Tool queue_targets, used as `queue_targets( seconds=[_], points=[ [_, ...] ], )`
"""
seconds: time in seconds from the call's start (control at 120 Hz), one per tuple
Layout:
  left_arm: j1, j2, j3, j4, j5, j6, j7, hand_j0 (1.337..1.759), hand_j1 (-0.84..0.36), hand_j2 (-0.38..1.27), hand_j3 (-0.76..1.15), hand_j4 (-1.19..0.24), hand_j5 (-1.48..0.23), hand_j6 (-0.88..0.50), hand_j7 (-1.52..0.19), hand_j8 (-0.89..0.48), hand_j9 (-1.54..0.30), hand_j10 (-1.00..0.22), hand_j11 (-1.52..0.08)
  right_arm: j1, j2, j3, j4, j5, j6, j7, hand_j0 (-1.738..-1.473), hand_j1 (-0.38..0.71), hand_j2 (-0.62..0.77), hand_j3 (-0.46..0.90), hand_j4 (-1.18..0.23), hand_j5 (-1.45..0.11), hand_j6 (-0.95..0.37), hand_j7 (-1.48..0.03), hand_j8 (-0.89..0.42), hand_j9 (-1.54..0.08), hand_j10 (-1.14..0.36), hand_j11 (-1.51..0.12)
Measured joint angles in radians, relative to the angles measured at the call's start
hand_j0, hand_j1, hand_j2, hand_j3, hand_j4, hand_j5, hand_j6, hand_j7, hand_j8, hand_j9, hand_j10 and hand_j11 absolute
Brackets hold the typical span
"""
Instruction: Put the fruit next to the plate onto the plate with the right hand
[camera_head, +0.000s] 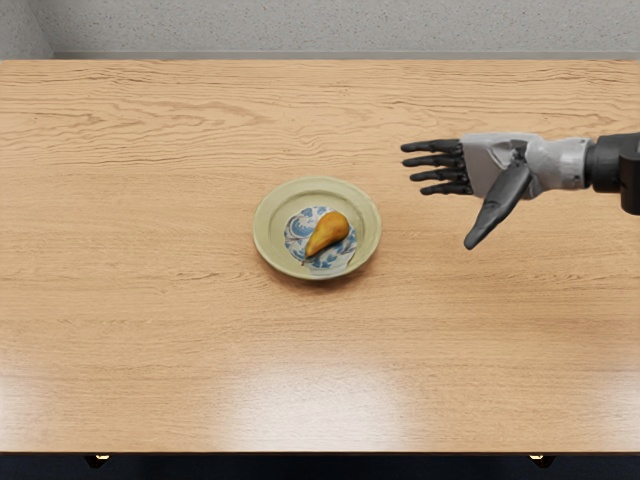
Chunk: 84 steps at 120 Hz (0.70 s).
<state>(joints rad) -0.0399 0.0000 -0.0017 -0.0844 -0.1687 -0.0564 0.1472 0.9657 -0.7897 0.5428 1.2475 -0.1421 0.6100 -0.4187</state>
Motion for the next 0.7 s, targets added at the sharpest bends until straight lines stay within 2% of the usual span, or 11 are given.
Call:
queue_targets(
  seconds=[0.292, 0.7],
  points=[
    [0.0, 0.0, 0.0, 0.0, 0.0, 0.0, 0.0, 1.658, 0.32, 0.0, 0.0, -0.02, -0.03, -0.02, -0.03, -0.02, -0.03, -0.02, -0.03, -0.079, -0.087, -0.005, -0.003, 0.155, 0.001, 0.0, -1.658, -0.35, 0.0, 0.0, 0.0, 0.0, 0.0, 0.0, 0.0, 0.0, 0.0, 0.0],
    [0.0, 0.0, 0.0, 0.0, 0.0, 0.0, 0.0, 1.658, 0.32, 0.0, 0.0, -0.02, -0.03, -0.02, -0.03, -0.02, -0.03, -0.02, -0.03, -0.089, -0.116, -0.002, 0.0, 0.21, 0.001, 0.001, -1.658, -0.35, 0.0, 0.0, 0.0, 0.0, 0.0, 0.0, 0.0, 0.0, 0.0, 0.0]
  ],
)
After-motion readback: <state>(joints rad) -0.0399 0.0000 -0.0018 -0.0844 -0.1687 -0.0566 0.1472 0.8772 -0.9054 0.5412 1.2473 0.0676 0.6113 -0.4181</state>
